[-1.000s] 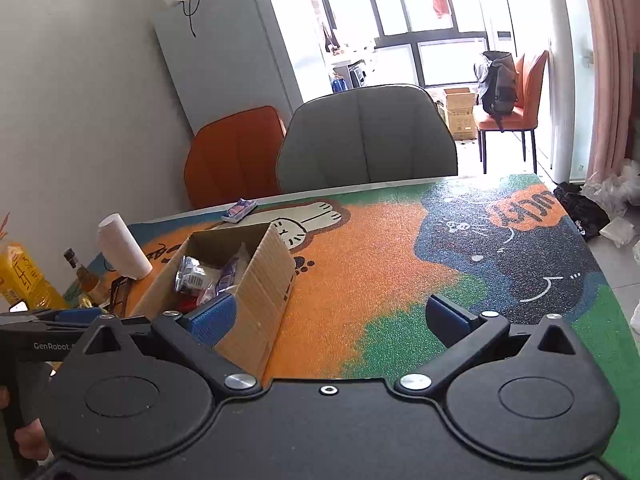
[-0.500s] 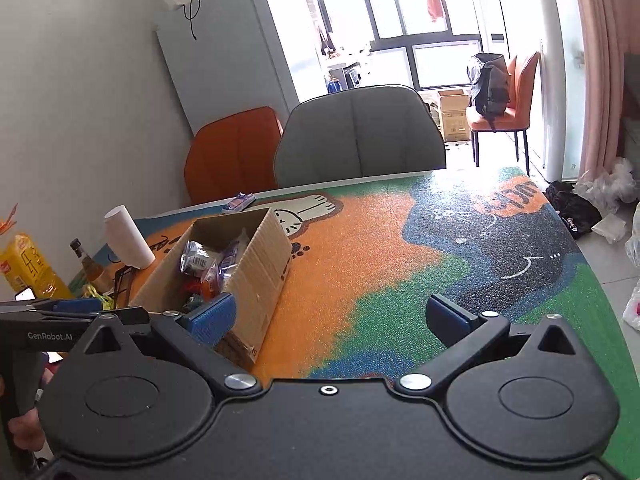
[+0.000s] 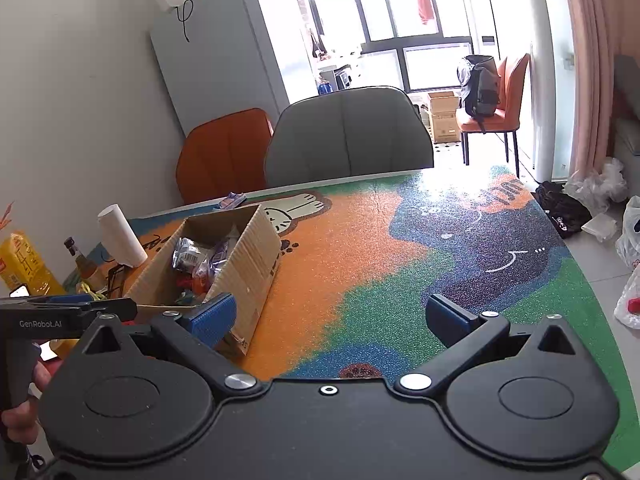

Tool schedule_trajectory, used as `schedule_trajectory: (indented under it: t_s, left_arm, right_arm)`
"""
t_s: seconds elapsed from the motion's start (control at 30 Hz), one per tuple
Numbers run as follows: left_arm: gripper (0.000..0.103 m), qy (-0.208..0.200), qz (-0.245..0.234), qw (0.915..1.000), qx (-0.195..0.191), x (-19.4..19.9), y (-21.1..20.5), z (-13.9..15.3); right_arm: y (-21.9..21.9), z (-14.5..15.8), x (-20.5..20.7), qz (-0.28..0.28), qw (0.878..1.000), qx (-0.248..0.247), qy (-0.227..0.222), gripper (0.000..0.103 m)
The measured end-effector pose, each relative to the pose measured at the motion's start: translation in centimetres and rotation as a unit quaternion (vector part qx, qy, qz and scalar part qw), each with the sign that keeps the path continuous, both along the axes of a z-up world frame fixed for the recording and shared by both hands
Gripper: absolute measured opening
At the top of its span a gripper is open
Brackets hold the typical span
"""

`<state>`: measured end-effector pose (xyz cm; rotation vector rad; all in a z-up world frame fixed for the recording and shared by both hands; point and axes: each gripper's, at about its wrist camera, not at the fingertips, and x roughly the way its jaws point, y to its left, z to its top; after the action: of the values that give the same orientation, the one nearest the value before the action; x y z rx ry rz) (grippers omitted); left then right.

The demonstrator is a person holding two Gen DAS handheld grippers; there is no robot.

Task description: Organize snacks

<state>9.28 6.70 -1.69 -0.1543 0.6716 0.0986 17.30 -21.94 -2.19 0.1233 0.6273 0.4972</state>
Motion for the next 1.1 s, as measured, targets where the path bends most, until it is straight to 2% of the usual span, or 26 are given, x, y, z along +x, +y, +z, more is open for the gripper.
schedule_trajectory:
  t_s: [1.1]
  left_arm:
    - [0.103,0.001,0.002,1.0000,-0.006,0.65,0.59,-0.15]
  right_arm:
    - [0.50,0.03,0.44,0.007,1.000,-0.008,0.002,0.103]
